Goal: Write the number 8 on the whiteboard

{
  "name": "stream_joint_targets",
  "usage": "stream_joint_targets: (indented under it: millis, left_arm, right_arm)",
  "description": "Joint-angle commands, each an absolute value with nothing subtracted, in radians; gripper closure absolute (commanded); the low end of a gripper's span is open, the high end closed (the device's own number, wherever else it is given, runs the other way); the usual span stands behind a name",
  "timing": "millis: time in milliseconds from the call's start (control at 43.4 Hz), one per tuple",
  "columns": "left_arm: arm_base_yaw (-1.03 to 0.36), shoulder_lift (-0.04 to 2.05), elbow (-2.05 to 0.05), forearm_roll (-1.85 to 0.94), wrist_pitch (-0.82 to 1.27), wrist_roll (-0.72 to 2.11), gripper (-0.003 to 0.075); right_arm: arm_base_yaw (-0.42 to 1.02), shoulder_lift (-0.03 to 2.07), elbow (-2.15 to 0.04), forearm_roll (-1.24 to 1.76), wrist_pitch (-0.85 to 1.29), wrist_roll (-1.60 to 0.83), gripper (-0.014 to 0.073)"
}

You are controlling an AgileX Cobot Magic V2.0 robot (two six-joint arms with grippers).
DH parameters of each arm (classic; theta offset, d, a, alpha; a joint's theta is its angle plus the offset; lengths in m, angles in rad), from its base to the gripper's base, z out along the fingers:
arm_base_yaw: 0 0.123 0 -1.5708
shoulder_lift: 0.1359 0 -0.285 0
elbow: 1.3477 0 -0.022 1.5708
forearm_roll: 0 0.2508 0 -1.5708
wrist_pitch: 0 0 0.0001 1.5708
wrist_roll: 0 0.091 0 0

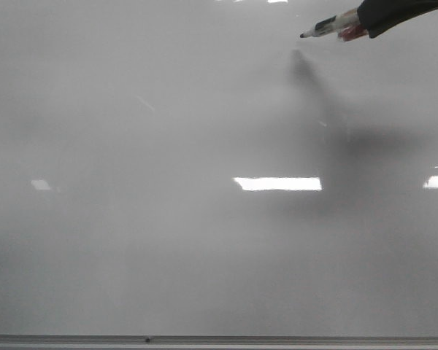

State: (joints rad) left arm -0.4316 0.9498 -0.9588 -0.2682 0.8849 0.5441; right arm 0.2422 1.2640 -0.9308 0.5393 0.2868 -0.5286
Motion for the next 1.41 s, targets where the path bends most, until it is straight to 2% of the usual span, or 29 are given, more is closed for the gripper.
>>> stream_joint_targets:
  millis: [0, 207, 392, 599, 806, 1129, 1382]
  left_arm:
    - [-0.429, 0.942, -0.987, -0.294, 0.823, 0.535, 0.0353]
    - [-0.429, 0.942, -0.987, -0.294, 0.823, 0.535, 0.0353]
    - [-0.429, 0.942, -0.987, -0.294, 0.825, 0.535, 0.0353]
    - [-0.429, 0.942, -0.987, -0.294, 0.825, 0.535, 0.0353]
    - [-0.429, 0.942, -0.987, -0.294, 0.818, 0.535, 0.0353]
    - [-0.429, 0.942, -0.987, -0.294, 0.818, 0.535, 0.0353]
    - [-0.429, 0.942, -0.987, -0.294, 0.815, 0.537, 0.0353]
  right_arm:
    - [0.24, 1.296, -1.006, 0.555, 0.221, -0.539, 0.0692]
    - [0.258, 1.371, -1.065, 0.535, 0.371, -0.611, 0.0691]
    - [0.182, 1.299, -0.96, 0.535, 0.357, -0.595, 0.0691]
    - [0.23, 1.296, -0.842, 0.536, 0.302, -0.595, 0.0691]
    - [0.341, 1.339, -0.866, 0.536, 0.182, -0.595, 0.0691]
    - [0.216, 1.281, -0.904, 0.536, 0.21, -0.595, 0.0691]
    - [0.263, 1.259, -0.943, 0.536, 0.23, -0.601, 0.0691]
